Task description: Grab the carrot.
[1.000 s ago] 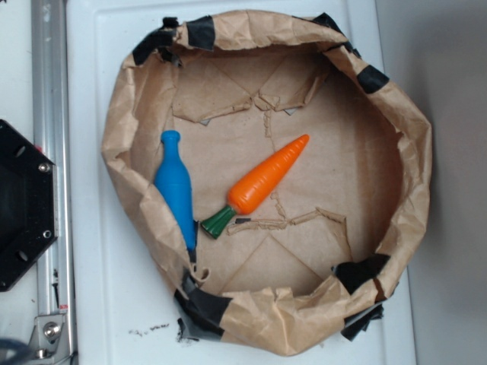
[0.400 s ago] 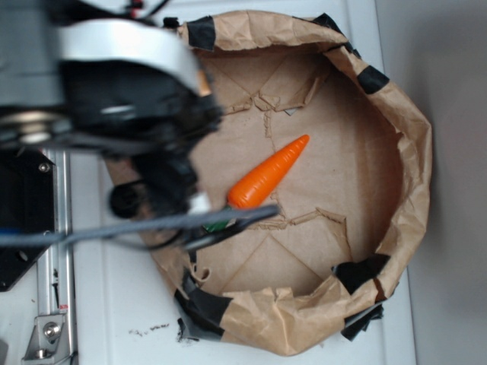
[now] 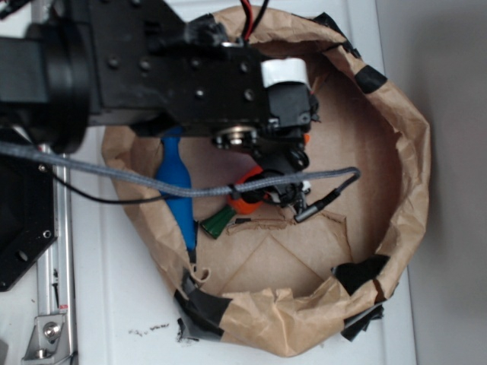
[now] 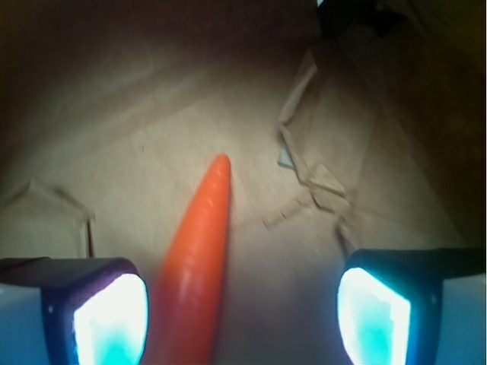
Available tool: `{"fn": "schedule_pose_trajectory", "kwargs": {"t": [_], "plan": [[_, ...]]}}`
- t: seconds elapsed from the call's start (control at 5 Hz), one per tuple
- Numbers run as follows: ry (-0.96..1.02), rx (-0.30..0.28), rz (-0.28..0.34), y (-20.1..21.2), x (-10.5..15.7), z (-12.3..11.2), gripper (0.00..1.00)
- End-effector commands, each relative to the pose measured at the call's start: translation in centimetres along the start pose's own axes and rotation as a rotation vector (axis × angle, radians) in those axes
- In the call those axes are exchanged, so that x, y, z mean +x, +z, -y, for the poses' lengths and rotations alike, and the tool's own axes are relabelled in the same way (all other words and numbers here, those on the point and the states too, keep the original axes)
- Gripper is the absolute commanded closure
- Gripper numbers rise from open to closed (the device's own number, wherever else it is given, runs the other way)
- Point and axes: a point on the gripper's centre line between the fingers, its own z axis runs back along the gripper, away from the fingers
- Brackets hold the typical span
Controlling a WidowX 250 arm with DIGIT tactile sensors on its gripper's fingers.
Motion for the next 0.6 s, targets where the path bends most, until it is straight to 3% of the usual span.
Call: {"fn": "schedule_pose_trajectory", "kwargs": {"t": [0.0, 0.2, 0.4], "plan": [[-0.016, -0.057, -0.137, -1.8, 0.2, 0.0, 0.00], [-0.037, -0.043, -0.196, -3.3, -0.7, 0.6, 0.00], [-0.085, -0.031, -0.216, -4.3, -1.7, 0.7, 1.00]]}}
